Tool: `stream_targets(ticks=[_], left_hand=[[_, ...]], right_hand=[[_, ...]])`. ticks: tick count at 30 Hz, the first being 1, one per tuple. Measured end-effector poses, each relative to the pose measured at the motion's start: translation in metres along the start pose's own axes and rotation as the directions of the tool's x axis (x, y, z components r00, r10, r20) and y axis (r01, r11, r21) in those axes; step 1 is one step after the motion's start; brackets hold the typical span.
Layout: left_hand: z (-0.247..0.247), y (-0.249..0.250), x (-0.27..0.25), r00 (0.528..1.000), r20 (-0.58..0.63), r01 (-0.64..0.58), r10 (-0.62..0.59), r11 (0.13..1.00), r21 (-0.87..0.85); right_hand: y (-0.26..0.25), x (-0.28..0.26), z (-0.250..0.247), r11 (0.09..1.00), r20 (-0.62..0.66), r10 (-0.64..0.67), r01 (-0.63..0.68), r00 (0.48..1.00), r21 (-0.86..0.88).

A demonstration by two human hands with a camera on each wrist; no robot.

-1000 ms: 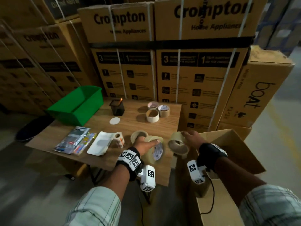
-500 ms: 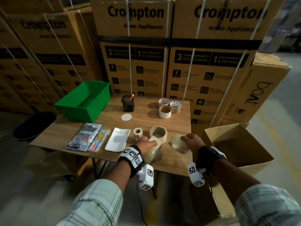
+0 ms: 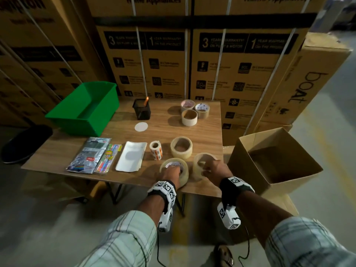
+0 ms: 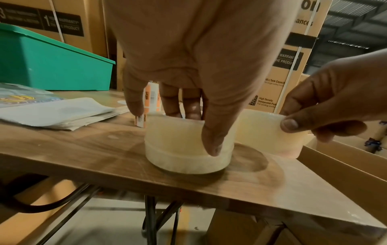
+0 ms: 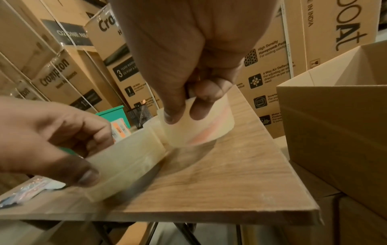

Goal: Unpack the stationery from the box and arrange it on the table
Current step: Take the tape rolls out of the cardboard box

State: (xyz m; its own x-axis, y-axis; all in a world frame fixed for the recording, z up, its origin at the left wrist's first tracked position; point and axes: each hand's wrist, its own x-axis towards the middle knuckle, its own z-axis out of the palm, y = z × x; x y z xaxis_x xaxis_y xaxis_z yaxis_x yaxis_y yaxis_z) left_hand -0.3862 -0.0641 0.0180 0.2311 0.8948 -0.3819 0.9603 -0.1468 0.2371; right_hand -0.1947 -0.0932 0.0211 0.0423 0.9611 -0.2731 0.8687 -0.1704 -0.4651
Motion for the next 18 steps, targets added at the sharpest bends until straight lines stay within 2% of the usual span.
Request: stream_targets(ticks=[4,7,13,18], left_hand=[[0.008,0.004,0.008,0.999,-0.047,-0.022,0.024,0.999,0.033],[0.01,0.001,0.01,0.998,-0.065,-0.008,0.01,0.999,0.033],[0.014,-0.011,0.016,0.995,-0.095,-0.01,0.009,1.0,-0.01],[0.018,-0.02,0.019,0.993,-0.101,-0.062,0.057,0.997,-0.045]], right_hand=[[0.004,0.007,0.008,1.0,0.007,-0.001,0.002,1.0,-0.018],[0.003,0.012,0.015,0.993,0.044,0.023,-0.018,0.999,-0.116],[0.0,0.021,0.023,0.995,0.065,0.0,0.006,0.998,-0.096],[-0.004,0.019,0.023,0.995,0.076,0.01,-0.002,0.997,-0.103]])
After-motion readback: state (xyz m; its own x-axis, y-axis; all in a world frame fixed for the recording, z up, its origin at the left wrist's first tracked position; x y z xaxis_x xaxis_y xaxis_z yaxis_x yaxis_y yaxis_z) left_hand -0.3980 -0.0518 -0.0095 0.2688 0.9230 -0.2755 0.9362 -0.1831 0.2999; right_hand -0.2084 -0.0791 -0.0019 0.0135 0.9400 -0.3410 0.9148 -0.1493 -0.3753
